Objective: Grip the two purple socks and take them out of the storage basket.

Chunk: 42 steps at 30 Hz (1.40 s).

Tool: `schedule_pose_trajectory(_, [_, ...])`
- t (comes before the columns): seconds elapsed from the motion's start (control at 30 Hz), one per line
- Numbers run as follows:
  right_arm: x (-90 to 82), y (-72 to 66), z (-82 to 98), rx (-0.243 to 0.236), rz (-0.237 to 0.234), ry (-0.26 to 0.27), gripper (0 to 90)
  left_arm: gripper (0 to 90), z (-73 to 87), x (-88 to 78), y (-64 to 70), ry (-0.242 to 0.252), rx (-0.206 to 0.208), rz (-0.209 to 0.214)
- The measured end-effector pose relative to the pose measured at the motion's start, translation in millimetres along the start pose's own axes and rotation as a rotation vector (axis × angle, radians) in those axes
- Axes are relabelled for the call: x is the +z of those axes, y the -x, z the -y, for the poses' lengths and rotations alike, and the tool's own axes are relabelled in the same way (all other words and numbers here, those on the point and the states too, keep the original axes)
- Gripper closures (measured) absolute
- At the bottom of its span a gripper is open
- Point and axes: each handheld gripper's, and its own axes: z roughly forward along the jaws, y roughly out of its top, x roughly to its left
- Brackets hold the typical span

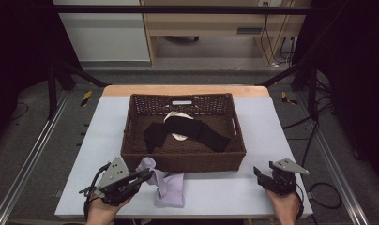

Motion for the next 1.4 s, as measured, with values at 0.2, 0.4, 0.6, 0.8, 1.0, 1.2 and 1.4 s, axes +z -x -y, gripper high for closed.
schedule_pose_trajectory(0.2, [0.0, -1.0, -0.3, 0.003, -0.004, -0.001, 33.9, 86.0, 12.8, 12.9, -4.5, -0.053, -0.027, 0.000])
schedule_pose_trajectory(0.4, [-0.7, 0.2, 0.1, 0.006, -0.004, 0.001, 33.7, 86.0, 24.7, 26.7, -12.5, -0.111, -0.048, -0.013])
schedule_pose_trajectory(0.6, [1.4, -0.1, 0.1, 0.001, -0.001, -0.004, 33.4, 85.8, 34.4, 45.6, -19.4, -0.167, -0.070, -0.028])
schedule_pose_trajectory(0.8, [1.4, 0.0, 0.4, -0.002, -0.001, -0.004, 33.3, 76.9, 38.1, 49.3, -22.2, -0.171, -0.079, -0.042])
schedule_pose_trajectory(1.0, [1.0, 0.7, 0.6, -0.001, 0.001, -0.001, 33.1, 63.0, 38.6, 41.8, -27.7, -0.139, -0.104, -0.058])
schedule_pose_trajectory(1.2, [0.1, 2.1, 1.4, 0.003, 0.003, 0.002, 32.9, 55.4, 40.4, 28.8, -32.6, -0.104, -0.117, -0.084])
schedule_pose_trajectory(1.4, [-1.6, 2.9, 2.7, 0.014, 0.006, 0.001, 32.0, 50.3, 52.3, 21.2, -39.4, -0.115, -0.133, -0.131])
